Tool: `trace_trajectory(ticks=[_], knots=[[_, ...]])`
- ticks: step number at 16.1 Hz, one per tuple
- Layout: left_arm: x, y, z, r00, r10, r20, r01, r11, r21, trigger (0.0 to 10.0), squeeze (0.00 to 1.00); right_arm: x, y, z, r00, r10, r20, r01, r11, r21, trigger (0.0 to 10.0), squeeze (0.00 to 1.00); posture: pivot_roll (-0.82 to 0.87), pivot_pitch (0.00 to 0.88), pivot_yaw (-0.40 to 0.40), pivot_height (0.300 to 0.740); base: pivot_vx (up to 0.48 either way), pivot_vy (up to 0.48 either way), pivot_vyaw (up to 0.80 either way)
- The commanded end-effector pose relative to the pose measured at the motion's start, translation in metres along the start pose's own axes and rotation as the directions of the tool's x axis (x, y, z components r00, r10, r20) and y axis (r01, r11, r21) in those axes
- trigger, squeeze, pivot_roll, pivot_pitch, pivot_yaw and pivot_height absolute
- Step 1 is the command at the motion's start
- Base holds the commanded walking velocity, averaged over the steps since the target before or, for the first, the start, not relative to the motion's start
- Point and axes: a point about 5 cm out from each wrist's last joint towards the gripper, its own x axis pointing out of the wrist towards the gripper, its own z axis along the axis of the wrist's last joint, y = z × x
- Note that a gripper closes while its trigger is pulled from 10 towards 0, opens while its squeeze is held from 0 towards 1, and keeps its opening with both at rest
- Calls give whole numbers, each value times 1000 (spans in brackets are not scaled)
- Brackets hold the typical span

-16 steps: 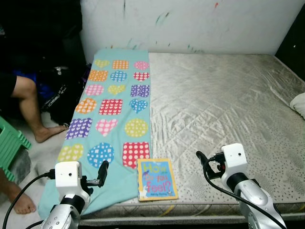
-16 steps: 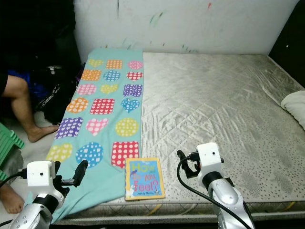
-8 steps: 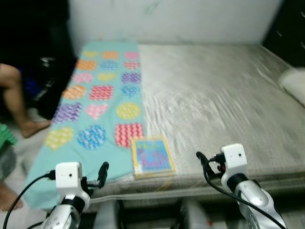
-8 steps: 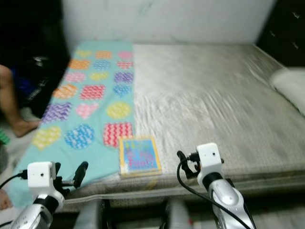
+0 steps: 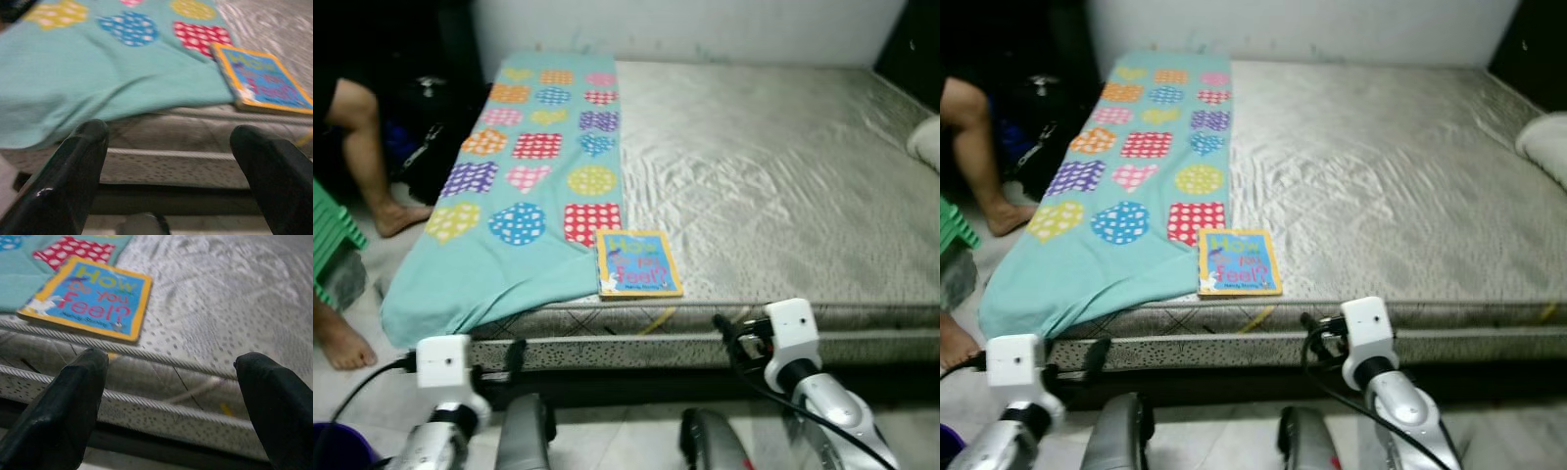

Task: Clean up the room

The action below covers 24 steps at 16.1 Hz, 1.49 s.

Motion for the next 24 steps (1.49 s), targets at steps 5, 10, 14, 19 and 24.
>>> trace_trajectory(ticks=[5, 10, 14, 19, 24], knots=[[0, -2, 6, 999, -21, 29, 21, 1000, -10, 10000, 0, 2, -1, 7, 1000, 14, 23, -14, 1000, -28, 10000, 0, -60, 43, -32, 578, 0, 0, 0], [0, -3, 6, 999, -19, 28, 20, 1000, -14, 10000, 0, 2, 1, 8, 999, 27, 30, -26, 999, -32, 10000, 0, -61, 45, -33, 578, 0, 0, 364], [0, -3, 6, 999, -25, 26, 25, 1000, -16, 10000, 0, 2, 0, 7, 999, 26, 29, -26, 1000, -14, 10000, 0, -62, 47, -33, 578, 0, 0, 181], [0, -4, 8, 998, -49, 45, 50, 998, -33, 10000, 0, 3, 1, 8, 999, 32, 32, -31, 999, -11, 10000, 0, -63, 46, -30, 578, 49, 0, 0], [0, -4, 8, 997, -50, 50, 52, 998, -33, 10000, 0, 4, 2, 8, 999, 39, 32, -38, 999, -11, 10000, 0, -61, 46, -32, 578, 284, 0, 0]])
